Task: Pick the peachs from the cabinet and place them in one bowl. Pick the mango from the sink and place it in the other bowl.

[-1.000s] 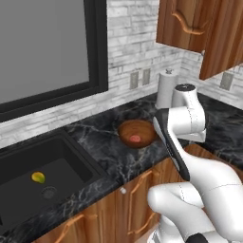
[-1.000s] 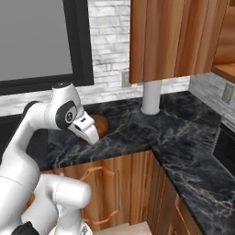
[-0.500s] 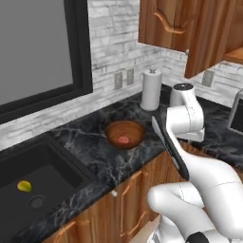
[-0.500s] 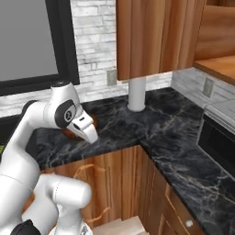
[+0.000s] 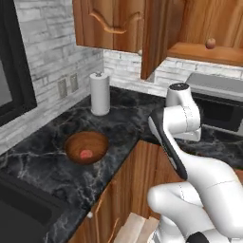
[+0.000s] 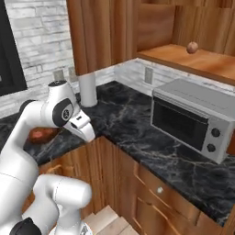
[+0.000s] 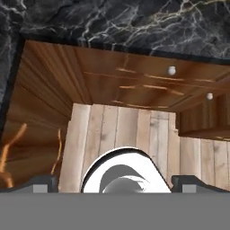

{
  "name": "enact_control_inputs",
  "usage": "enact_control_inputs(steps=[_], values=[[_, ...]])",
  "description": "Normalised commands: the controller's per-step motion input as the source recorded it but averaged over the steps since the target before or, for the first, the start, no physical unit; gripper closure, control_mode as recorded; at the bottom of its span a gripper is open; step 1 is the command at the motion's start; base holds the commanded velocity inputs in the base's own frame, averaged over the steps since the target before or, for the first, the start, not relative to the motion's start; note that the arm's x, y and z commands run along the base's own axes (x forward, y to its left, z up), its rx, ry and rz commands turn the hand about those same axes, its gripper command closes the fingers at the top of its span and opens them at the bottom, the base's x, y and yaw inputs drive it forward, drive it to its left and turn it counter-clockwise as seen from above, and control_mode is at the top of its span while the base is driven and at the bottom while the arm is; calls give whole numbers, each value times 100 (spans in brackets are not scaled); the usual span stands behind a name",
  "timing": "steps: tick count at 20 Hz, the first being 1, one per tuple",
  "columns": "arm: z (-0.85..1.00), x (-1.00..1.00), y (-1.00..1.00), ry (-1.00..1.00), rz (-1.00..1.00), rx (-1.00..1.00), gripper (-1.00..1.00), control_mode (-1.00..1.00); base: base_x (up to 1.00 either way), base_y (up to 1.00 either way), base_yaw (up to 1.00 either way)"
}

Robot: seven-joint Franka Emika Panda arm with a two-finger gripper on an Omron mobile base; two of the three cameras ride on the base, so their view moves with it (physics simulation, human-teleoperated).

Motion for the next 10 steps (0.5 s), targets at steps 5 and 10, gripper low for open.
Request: enact_control_inputs(steps=[5,10], values=[[0,0,0,0,0,0,-100,100,0,-6,-70],[0,0,0,0,0,0,-100,100,0,0,-63]])
